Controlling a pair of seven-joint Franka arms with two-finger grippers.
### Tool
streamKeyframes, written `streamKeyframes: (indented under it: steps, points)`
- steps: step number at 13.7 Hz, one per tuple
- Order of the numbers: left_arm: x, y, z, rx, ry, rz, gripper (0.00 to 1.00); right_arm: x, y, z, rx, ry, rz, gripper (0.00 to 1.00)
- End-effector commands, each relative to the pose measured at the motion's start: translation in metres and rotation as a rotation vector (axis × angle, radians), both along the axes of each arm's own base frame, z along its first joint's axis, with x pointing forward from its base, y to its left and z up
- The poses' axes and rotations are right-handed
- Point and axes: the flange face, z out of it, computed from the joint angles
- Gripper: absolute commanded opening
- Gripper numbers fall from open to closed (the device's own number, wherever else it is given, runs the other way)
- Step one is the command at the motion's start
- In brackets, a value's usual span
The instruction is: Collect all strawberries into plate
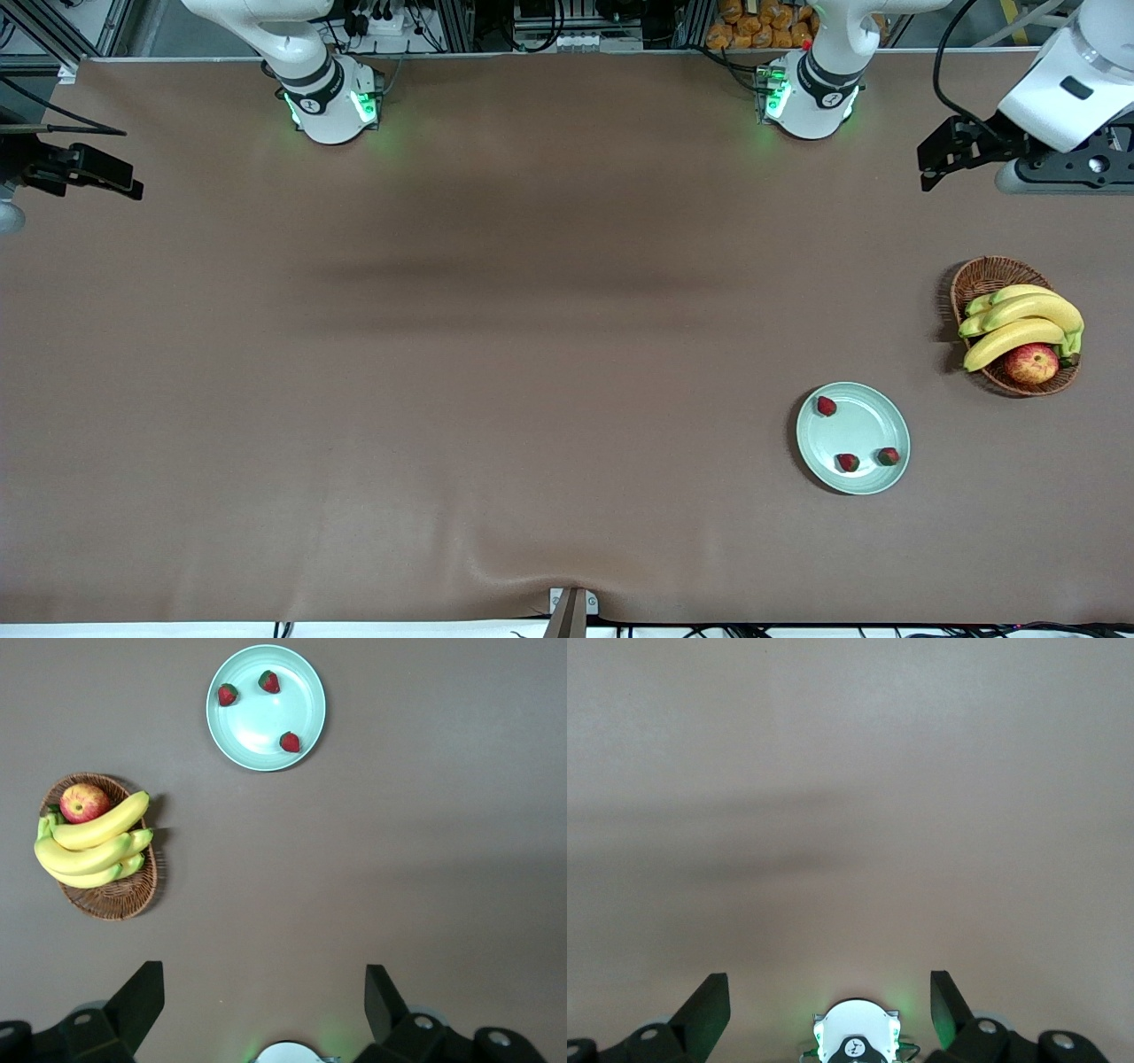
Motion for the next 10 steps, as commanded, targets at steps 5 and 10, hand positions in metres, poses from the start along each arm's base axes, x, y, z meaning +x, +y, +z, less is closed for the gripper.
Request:
streamKeyframes:
  steps: [5,10]
  points:
    - [0.006,0.003,-0.008,-0.026,0.031,-0.012,1.00,-0.003,-0.004,0.010,-0.006,-0.015,0.001,1.00]
    - [0.007,-0.002,-0.006,-0.039,0.016,-0.017,1.00,-0.003,-0.008,0.020,0.015,-0.036,-0.006,1.00]
